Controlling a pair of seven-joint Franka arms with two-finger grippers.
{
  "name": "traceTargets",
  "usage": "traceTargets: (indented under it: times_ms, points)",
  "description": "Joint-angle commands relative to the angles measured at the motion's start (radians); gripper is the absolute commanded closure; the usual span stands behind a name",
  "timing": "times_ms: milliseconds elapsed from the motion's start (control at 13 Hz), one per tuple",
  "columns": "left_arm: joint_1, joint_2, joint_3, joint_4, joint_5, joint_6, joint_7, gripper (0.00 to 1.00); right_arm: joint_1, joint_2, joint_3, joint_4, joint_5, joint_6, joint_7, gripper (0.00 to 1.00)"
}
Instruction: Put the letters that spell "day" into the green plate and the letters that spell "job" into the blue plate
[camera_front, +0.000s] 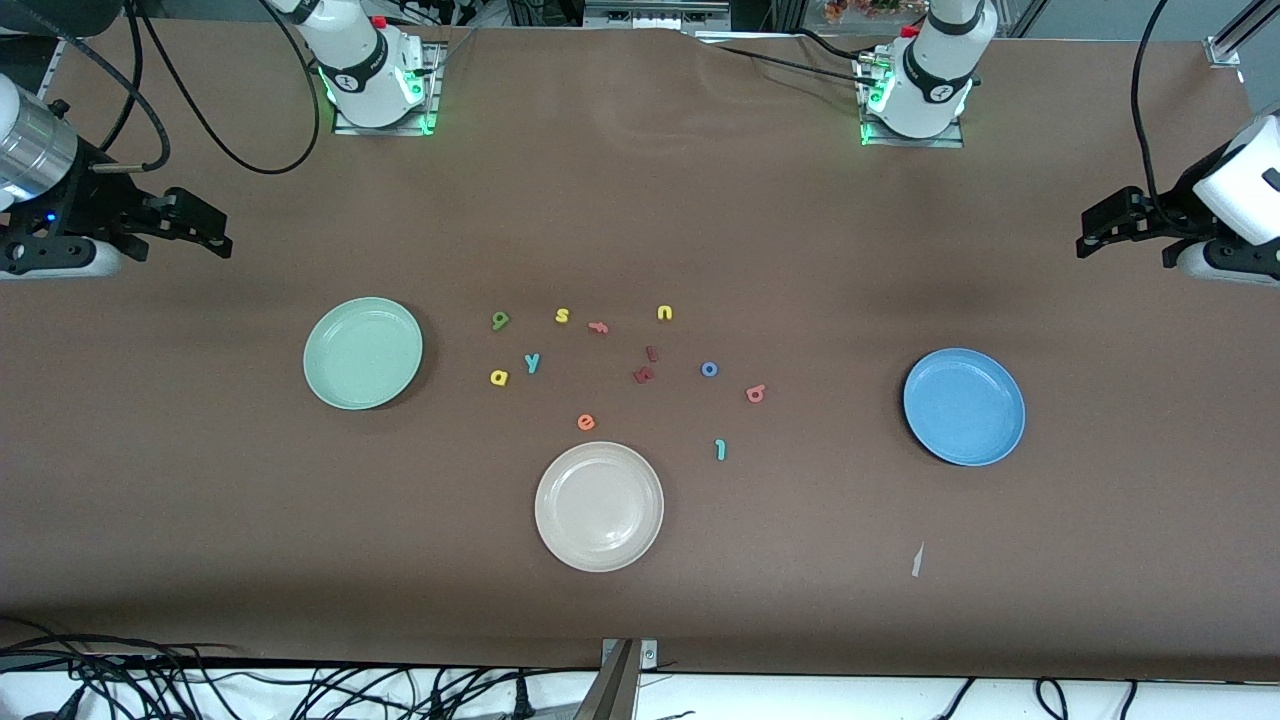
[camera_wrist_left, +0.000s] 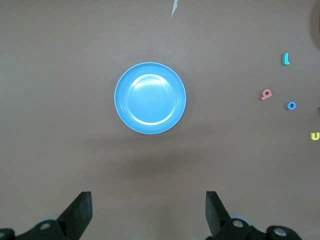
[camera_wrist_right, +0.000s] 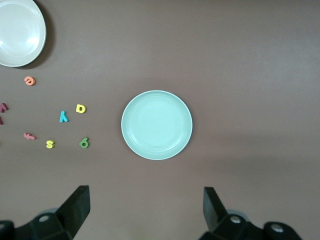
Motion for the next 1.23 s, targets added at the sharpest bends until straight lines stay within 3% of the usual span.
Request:
traceTargets:
  times_ms: [0, 1154]
  points:
    - [-0.005, 0.006, 0.002, 0.015, -0.007, -0.016, -0.005, 0.0, 0.002, -0.01, -0.002, -0.007, -0.016, 0.002, 0.005, 0.0]
    - [-0.005, 0.007, 0.002, 0.015, -0.007, -0.016, -0.005, 0.0, 0.003, -0.008, 0.001, -0.007, -0.014, -0.003, -0.004, 0.0]
